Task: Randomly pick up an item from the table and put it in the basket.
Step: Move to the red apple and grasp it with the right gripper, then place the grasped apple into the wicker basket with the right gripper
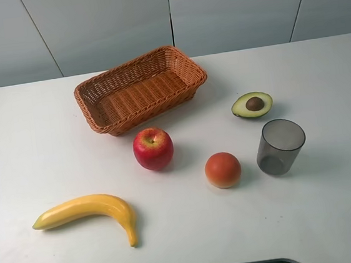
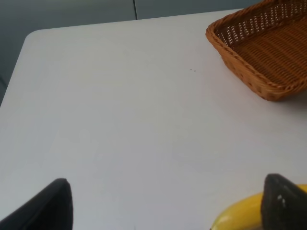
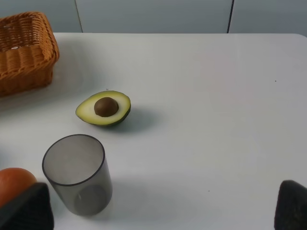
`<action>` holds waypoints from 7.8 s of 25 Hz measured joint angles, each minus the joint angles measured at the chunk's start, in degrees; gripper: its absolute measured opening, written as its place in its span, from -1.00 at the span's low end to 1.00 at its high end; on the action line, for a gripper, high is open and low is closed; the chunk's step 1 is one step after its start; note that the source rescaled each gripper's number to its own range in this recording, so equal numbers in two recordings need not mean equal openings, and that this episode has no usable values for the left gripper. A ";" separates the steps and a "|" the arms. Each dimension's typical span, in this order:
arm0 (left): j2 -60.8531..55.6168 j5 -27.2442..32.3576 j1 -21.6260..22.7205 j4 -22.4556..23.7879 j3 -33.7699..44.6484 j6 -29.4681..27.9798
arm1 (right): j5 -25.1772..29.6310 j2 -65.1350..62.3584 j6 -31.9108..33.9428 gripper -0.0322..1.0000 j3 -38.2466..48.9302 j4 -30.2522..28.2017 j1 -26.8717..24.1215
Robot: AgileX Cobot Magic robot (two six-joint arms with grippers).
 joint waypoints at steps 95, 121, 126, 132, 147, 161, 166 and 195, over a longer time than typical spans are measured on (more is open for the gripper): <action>0.00 0.00 0.00 0.00 0.00 0.02 | -14.62 105.98 13.63 0.99 -44.24 2.21 46.36; 0.00 0.00 0.00 0.00 0.00 0.02 | -20.61 120.05 37.89 0.99 -54.98 -6.18 49.73; -0.06 0.00 0.00 0.00 0.00 0.02 | -21.38 120.41 38.51 0.99 -55.10 -6.18 49.87; -0.06 0.00 0.00 0.00 0.00 0.02 | -20.44 121.98 38.51 0.99 -55.22 -6.28 49.87; 0.00 0.00 0.00 0.00 0.00 0.02 | -20.56 125.58 38.63 0.99 -55.22 -6.16 50.21; 0.00 0.00 0.00 0.00 0.00 0.02 | -19.87 125.67 38.64 -0.94 -55.33 -6.15 50.21; 0.00 0.00 0.00 0.00 0.00 0.02 | -19.87 125.67 38.64 -0.94 -55.33 -6.15 50.21; 0.00 0.00 0.00 0.00 0.00 0.02 | -34.00 113.04 20.97 -0.94 -58.58 -7.25 42.98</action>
